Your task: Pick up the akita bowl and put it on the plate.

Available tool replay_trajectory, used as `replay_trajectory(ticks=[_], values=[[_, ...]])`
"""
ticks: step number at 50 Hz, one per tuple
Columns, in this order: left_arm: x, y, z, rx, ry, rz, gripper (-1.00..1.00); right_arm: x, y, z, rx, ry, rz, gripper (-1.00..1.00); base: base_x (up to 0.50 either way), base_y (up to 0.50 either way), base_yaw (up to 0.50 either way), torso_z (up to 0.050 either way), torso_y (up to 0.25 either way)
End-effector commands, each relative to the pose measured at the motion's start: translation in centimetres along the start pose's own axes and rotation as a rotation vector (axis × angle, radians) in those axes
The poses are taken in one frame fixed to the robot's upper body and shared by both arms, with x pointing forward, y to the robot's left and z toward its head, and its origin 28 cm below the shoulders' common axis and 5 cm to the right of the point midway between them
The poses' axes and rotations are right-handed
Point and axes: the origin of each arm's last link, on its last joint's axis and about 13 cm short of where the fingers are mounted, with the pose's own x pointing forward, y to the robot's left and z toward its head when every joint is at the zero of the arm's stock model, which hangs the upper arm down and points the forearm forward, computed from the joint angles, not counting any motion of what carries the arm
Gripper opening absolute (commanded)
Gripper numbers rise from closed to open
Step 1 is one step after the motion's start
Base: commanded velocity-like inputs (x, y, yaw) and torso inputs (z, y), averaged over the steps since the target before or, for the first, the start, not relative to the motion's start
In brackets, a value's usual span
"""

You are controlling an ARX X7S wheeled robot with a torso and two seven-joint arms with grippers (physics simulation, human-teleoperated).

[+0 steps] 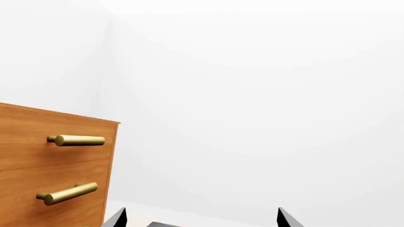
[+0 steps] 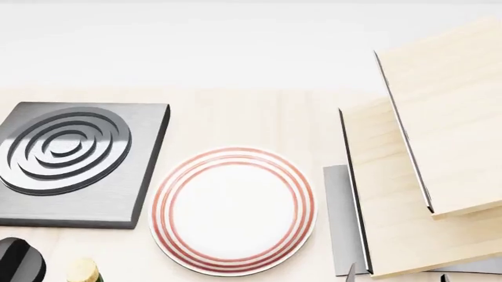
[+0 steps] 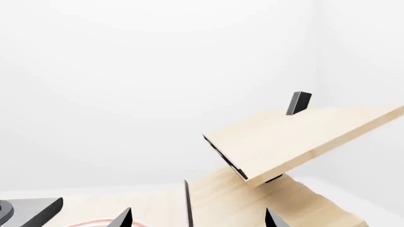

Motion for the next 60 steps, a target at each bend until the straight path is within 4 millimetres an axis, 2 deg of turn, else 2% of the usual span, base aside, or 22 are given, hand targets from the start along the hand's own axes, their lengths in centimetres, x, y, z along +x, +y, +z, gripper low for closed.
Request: replay_trajectory(ticks=[1, 23, 35, 46, 60], values=[[0.0, 0.0, 0.0, 0.001, 0.000, 0.002, 1.00, 0.0, 0.0, 0.0, 0.016, 0.006, 0.007, 1.00, 0.00, 0.00, 0.00, 0.000, 0.000], [0.5, 1.1, 0.4, 0.042, 0.032, 0.052, 1.00, 0.0, 0.2, -0.1, 0.011, 0.006, 0.016, 1.00, 0.00, 0.00, 0.00, 0.000, 0.000], [0.8, 2.7, 3.1, 0.146, -0.007, 0.131, 1.00, 0.0, 0.3, -0.2, 0.008, 0.010, 0.020, 1.00, 0.00, 0.00, 0.00, 0.000, 0.000], [0.3, 5.0, 4.1, 0.236, -0.003, 0.238, 1.00, 0.1, 0.4, -0.6, -0.002, 0.019, 0.025, 1.00, 0.00, 0.00, 0.00, 0.000, 0.000], [0.1, 6.4, 5.2, 0.306, -0.002, 0.298, 1.00, 0.2, 0.4, -0.6, -0.004, 0.025, 0.024, 1.00, 0.00, 0.00, 0.00, 0.000, 0.000]])
